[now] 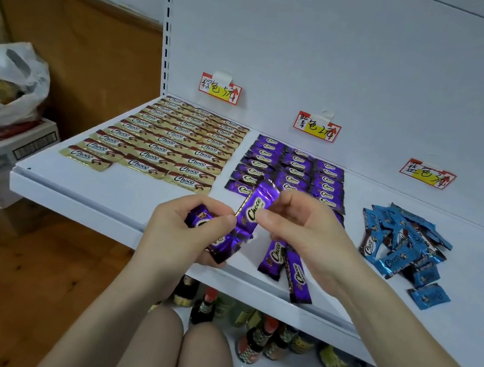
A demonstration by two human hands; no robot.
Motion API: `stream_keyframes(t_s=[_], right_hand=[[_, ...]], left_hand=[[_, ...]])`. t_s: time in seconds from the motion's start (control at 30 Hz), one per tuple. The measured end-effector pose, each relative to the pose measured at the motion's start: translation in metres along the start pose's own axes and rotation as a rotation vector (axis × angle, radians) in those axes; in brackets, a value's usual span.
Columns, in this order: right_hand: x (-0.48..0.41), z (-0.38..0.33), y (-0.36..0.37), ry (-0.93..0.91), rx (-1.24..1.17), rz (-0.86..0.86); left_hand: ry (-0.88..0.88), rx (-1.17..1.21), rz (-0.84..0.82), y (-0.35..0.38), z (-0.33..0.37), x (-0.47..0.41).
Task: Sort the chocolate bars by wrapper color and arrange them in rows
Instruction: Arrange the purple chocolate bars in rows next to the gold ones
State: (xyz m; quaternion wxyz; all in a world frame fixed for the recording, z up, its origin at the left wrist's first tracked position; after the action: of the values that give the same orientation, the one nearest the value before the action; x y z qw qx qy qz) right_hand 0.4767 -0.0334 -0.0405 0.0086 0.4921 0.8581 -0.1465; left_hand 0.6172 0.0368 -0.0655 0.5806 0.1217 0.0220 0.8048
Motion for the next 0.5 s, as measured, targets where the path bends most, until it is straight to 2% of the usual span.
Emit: stream_keyframes(t_s=[0.13,0.23,0.33,0.5], right_hand=[[-0.008,-0.02,-0.001,-0.413,0.496,-0.216],[-0.014,-0.018,0.003,-0.6,0.699,-0.383],[-0.021,-0.011,0.007,-0.574,0.744,-0.42],[-0.038,0.008,0.004,-0.388,0.837,-0.171]], left_hand=[[-0.035,-0.092,-0.044,-0.011,0.001,-0.001],[-0.062,-0.087,-0.029,-0.019,-0.001,-0.005],[-0.086,-0.021,0.024,-0.024,-0.005,-0.007],[-0.14,0.22,0.135,-0.041,-0.018,-0.009]])
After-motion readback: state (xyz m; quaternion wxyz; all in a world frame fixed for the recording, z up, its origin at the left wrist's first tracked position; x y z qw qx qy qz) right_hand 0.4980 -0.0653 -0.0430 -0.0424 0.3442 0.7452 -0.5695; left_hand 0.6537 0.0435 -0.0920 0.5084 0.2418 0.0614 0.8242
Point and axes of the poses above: each hand's wrist, its own x-axis away from the middle knuckle, its own y-axis out of the palm, z = x × y, the point moved 4 cm from there along -x, towards the middle knuckle, and after that the axes turned 8 degrees about -y, right-handed, at the moved point
